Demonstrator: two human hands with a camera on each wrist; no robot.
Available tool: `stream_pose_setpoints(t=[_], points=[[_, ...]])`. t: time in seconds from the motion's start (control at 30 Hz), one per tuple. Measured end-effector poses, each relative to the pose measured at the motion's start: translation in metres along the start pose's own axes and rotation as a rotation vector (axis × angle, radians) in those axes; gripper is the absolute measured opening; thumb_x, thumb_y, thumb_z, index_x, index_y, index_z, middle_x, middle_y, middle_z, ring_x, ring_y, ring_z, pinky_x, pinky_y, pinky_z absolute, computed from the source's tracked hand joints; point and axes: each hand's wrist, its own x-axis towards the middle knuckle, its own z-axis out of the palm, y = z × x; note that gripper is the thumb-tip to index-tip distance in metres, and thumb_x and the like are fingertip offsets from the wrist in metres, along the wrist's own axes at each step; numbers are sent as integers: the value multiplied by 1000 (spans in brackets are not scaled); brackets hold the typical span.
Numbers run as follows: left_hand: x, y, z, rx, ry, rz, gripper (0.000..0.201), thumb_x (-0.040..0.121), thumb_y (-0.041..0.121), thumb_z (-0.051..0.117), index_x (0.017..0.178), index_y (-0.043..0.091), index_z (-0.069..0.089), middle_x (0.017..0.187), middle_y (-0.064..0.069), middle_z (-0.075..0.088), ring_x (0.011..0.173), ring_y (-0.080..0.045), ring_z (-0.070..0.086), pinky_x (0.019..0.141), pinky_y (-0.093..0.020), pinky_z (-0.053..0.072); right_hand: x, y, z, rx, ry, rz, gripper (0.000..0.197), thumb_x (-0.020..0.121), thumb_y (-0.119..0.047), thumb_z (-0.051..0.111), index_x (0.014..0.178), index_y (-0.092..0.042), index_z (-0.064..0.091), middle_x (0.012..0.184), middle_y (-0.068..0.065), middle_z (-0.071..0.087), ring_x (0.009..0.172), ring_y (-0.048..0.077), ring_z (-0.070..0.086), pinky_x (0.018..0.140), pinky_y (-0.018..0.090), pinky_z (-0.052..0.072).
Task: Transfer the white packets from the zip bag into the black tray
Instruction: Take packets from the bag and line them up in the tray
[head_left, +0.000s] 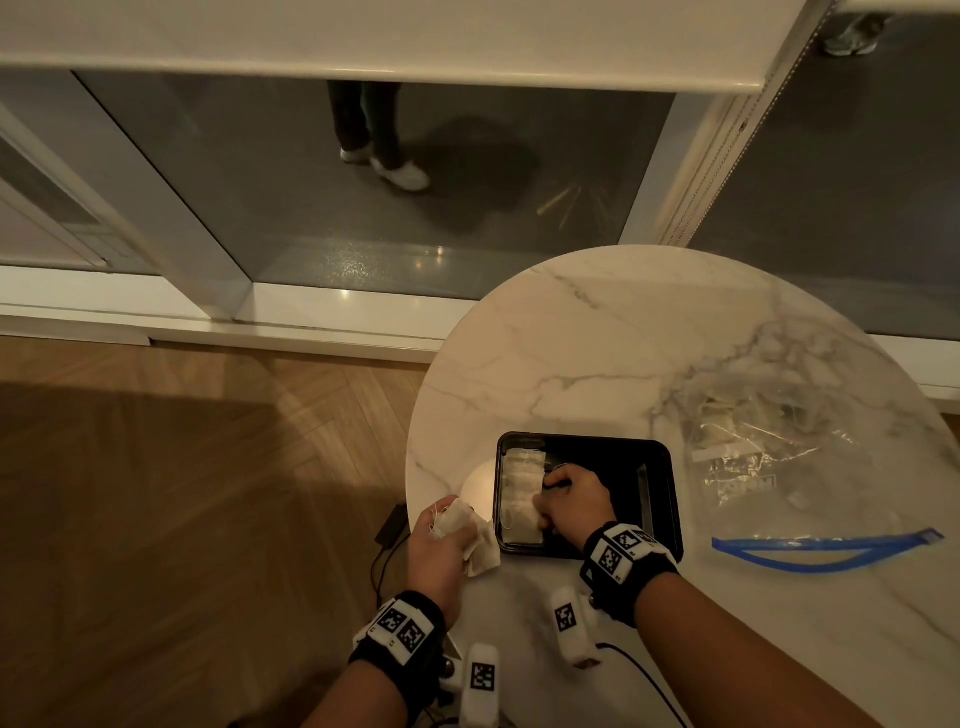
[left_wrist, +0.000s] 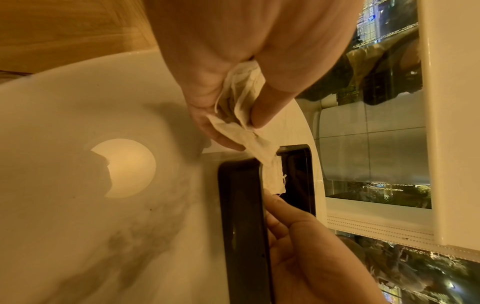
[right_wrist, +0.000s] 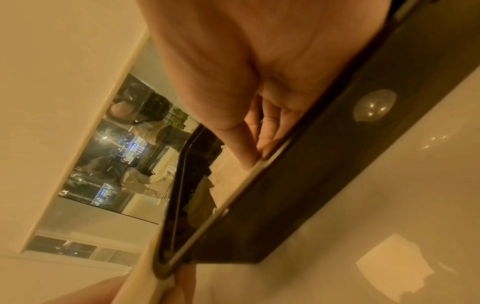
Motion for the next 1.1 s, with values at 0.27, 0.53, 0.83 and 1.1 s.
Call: stream_pose_setpoints(t=[0.27, 0.53, 0.83, 1.1], points=[[4, -5, -4, -53, 74, -70, 54, 64, 4, 65, 118, 5, 63, 94, -10, 67, 86, -24, 63, 75, -38, 51, 2, 3, -1, -86, 33, -82, 18, 75, -12, 75, 80, -25, 64, 73, -2, 69, 71, 15, 68, 75, 36, 61], [1, 0, -2, -10, 77, -66, 41, 76, -7, 61, 116, 1, 62, 90, -9, 68, 81, -23, 63, 71, -37, 52, 5, 2, 3, -100, 72, -127, 14, 81, -23, 75, 73, -27, 65, 74, -7, 65, 77, 13, 64, 74, 24, 49], [1, -1, -4, -31, 83, -62, 42, 84, -12, 60, 118, 11, 65, 102, -9, 70, 92, -25, 66, 83, -40, 54, 3, 0, -5, -112, 89, -140, 9, 82, -26, 76, 83, -25, 67, 74, -9, 67, 76, 9, 64, 71, 21, 49], [-8, 24, 14, -95, 11, 41, 43, 87, -10, 63, 119, 19, 63, 112, -14, 67, 98, -24, 65, 86, -40, 56, -36, -23, -11, 40, -268, -262, 11, 86, -27, 75, 89, -17, 73, 76, 0, 69, 71, 13, 65, 61, 31, 57]])
